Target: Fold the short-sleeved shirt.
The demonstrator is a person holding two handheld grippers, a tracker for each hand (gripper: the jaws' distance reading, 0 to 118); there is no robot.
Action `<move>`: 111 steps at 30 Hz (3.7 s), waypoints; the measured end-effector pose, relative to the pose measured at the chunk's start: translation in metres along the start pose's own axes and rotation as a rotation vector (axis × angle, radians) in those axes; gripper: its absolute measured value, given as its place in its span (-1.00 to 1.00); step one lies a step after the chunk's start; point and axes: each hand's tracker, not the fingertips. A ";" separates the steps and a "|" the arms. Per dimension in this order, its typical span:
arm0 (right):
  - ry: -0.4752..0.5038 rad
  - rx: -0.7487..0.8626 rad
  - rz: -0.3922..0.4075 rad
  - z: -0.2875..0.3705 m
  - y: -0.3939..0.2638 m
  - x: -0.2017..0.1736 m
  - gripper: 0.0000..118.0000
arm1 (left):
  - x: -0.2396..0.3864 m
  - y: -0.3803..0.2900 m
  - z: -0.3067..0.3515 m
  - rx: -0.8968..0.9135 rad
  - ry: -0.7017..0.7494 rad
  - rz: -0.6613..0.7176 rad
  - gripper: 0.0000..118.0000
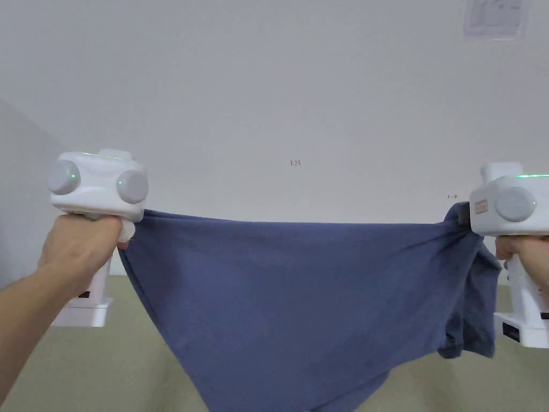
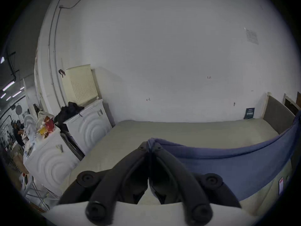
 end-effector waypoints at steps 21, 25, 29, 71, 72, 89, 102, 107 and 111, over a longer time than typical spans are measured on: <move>0.019 -0.223 -0.020 -0.084 -0.232 -0.012 -0.87 | 0.046 -0.215 -0.096 -0.261 -0.082 -0.068 -0.98; 0.033 -0.240 -0.013 -0.044 -0.261 0.007 -0.87 | 0.023 -0.250 -0.049 -0.262 -0.106 -0.041 -0.98; 0.053 -0.286 -0.033 0.012 -0.289 0.026 -0.87 | -0.005 -0.284 0.006 -0.281 -0.177 -0.041 -0.98; 0.237 -0.289 -0.010 0.226 -0.430 -0.077 -1.00 | -0.068 -0.460 0.154 -0.429 -0.295 0.026 -1.00; 0.243 -0.281 -0.001 0.227 -0.434 -0.082 -1.00 | -0.073 -0.463 0.149 -0.430 -0.290 0.029 -1.00; 0.316 -0.340 0.063 0.209 -0.441 -0.123 -1.00 | -0.103 -0.446 0.061 -0.619 -0.368 0.163 0.98; 0.294 -0.375 0.050 0.166 -0.415 -0.106 -1.00 | -0.064 -0.457 0.070 -0.580 -0.335 -0.082 -0.98; 0.275 -0.403 0.060 0.082 -0.374 -0.079 -1.00 | -0.066 -0.455 0.070 -0.579 -0.328 -0.062 -0.98; 0.251 -0.460 0.105 0.002 -0.340 -0.062 -1.00 | -0.065 -0.453 0.068 -0.588 -0.330 -0.078 -0.98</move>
